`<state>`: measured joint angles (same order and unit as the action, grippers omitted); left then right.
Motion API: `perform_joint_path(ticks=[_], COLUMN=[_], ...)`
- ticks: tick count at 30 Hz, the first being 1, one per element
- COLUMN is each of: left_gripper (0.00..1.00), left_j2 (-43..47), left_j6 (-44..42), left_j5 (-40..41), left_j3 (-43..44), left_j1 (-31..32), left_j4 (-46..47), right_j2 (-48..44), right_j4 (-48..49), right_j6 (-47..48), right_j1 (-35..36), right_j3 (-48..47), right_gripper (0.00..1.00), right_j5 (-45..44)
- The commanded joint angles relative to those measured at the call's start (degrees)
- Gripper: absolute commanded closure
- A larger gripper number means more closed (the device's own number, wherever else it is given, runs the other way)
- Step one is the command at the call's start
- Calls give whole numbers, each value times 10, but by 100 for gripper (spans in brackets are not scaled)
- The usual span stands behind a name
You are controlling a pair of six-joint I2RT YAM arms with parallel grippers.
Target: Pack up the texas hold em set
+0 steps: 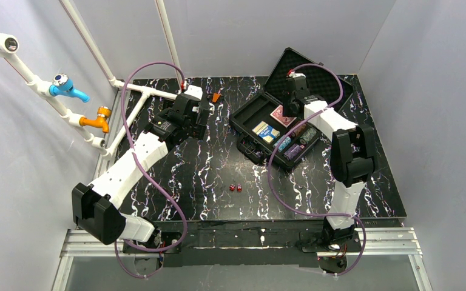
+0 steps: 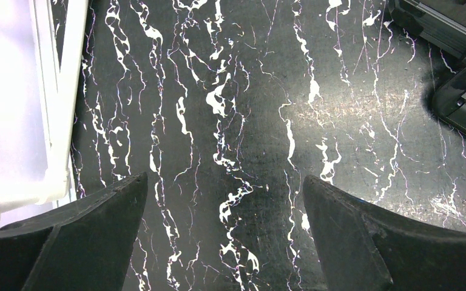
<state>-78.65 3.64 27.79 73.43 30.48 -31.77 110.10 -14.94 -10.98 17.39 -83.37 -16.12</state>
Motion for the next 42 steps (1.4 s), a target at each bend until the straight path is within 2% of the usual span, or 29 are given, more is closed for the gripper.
perform_joint_path(ticks=[1, 10, 18, 22, 26, 30, 33, 42], left_gripper=[1, 1, 1, 1, 1, 1, 1, 1], left_j2=[18, 16, 16, 16, 16, 15, 14, 16], left_j6=[1, 1, 1, 0, -1, -1, 0, 0], left_j5=[4, 3, 3, 5, 7, 4, 3, 6], left_j3=[-2, -2, -2, -2, -2, -2, -1, -2], left_j1=[-2, -2, -2, -2, -2, -2, -2, -2], left_j4=[-9, -9, -9, -9, -9, -9, -9, -9], right_j2=[-13, -24, 26, 74, 92, 77, 66, -1], right_j4=[-107, -115, -82, -80, -57, -19, -14, -59], right_j6=[-7, -22, -31, -39, -57, -81, -82, -68], right_j1=[13, 18, 17, 17, 17, 19, 19, 20], right_j3=[-64, -104, -107, -85, -13, 71, 94, 30], right_gripper=[57, 66, 70, 71, 73, 73, 73, 66], right_j5=[17, 14, -28, -19, 6, 24, 22, 34])
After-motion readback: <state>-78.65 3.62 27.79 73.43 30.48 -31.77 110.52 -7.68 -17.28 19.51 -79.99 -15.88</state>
